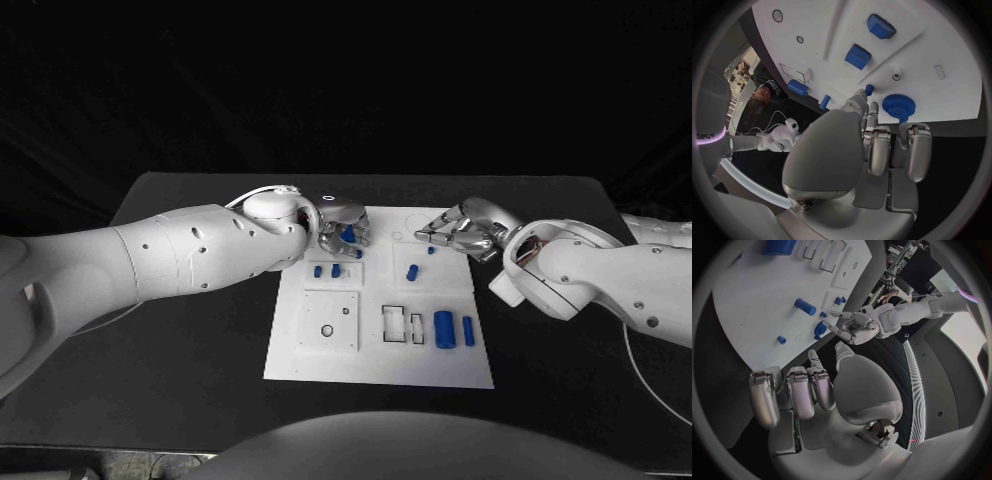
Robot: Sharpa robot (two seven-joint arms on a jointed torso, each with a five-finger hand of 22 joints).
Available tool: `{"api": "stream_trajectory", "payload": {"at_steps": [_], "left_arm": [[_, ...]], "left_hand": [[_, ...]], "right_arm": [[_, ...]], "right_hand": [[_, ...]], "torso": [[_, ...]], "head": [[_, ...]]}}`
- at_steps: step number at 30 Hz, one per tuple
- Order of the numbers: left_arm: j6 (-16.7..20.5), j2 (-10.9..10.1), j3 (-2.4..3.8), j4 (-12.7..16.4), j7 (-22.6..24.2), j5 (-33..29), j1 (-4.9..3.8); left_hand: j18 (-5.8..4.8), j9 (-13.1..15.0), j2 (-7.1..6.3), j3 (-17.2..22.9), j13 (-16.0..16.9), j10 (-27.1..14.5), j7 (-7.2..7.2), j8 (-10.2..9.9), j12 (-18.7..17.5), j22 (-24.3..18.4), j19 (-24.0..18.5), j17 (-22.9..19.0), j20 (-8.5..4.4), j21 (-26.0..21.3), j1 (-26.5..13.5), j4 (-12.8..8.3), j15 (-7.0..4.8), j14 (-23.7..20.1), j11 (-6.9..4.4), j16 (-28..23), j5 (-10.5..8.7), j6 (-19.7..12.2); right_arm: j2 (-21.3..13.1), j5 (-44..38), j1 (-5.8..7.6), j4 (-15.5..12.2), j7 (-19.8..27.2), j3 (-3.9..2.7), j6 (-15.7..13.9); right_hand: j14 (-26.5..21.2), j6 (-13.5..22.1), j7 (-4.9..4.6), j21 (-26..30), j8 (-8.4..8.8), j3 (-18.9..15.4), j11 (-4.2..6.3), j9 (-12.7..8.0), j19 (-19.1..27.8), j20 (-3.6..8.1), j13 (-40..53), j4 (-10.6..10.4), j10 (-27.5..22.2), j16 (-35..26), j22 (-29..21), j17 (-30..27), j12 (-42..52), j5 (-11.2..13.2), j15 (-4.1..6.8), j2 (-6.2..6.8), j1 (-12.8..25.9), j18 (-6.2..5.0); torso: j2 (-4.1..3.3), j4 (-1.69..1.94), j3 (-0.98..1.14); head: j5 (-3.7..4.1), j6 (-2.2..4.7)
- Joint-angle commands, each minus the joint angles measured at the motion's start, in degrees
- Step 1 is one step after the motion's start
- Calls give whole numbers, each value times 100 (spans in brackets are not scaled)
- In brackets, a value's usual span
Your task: Assemble the parts on the task board
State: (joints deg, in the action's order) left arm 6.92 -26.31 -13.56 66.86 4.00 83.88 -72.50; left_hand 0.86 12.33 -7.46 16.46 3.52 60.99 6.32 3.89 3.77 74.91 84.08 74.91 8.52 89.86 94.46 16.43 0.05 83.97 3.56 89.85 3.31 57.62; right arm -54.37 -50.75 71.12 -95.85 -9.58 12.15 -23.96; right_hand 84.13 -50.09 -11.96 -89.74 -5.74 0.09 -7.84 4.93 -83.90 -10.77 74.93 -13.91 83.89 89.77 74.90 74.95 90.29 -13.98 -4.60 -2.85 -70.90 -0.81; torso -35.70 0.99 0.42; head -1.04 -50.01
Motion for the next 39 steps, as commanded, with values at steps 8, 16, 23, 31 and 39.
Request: {"api": "stream_trajectory", "payload": {"at_steps": [8, 16, 23, 31, 39], "left_arm": [[-247, 71, 3, -33, -244, 146, 12], [-365, 123, 3, -45, -297, 201, 13], [-425, 170, 3, -79, -308, 209, 13], [-492, 195, 3, -90, -398, 182, 15], [-600, 208, 3, -108, -475, 187, 16]], "left_hand": [[-86, -32, 41, 64, 3, -4, -8, -8, 4, 1509, 592, 1509, -28, 14, 68, 16, -22, 603, 8, 15, -34, 9], [-86, -37, 52, 74, 4, 5, -6, -3, 8, 1509, 592, 1509, -28, 14, 69, 18, -18, 603, 10, 15, -34, 19], [-86, -43, 70, 91, 3, 13, -9, 1, 10, 1509, 592, 1509, -27, 14, 76, 16, -14, 603, 6, 15, -33, 30], [-86, -69, 90, 160, 4, 70, -16, 10, 23, 1509, 592, 1509, -27, 14, 154, -10, 0, 603, -3, 15, -33, 64], [-86, -102, 66, 229, -2, 54, -18, 0, 2, 1509, 592, 1509, -26, 14, 257, -44, 7, 603, -5, 15, -33, 59]], "right_arm": [[37, -22, -9, 0, 1, 0, 103], [45, -23, -9, 3, -20, 0, 127], [51, -23, -10, -2, -28, 0, 135], [45, -20, -10, -6, -21, 0, 113], [42, -16, -10, -5, -42, 0, 143]], "right_hand": [[587, -33, -13, -26, -32, -9, -35, 1, -610, -46, 1507, 16, 611, 23, 1510, 1505, -29, -13, -39, -37, -42, 81], [587, -33, -13, -26, -32, -9, -35, 1, -610, -46, 1507, 16, 611, 23, 1510, 1505, -29, -13, -39, -37, -42, 81], [587, -36, -12, -26, -34, -11, -34, 1, -610, -46, 1507, 15, 611, 23, 1510, 1505, -29, -11, -38, -39, -41, 81], [587, -36, -12, -26, -34, -11, -34, 1, -610, -46, 1507, 15, 611, 23, 1510, 1505, -29, -11, -38, -39, -41, 81], [587, -38, -12, -26, -36, -13, -33, 2, -610, -45, 1507, 14, 611, 23, 1510, 1505, -29, -8, -37, -39, -40, 81]], "torso": [[1, 3, -3], [3, 5, -3], [2, 1, 0], [1, 1, 2], [2, 1, 2]], "head": [[-1, 1], [4, 1], [12, 1], [3, 1], [-6, 1]]}}
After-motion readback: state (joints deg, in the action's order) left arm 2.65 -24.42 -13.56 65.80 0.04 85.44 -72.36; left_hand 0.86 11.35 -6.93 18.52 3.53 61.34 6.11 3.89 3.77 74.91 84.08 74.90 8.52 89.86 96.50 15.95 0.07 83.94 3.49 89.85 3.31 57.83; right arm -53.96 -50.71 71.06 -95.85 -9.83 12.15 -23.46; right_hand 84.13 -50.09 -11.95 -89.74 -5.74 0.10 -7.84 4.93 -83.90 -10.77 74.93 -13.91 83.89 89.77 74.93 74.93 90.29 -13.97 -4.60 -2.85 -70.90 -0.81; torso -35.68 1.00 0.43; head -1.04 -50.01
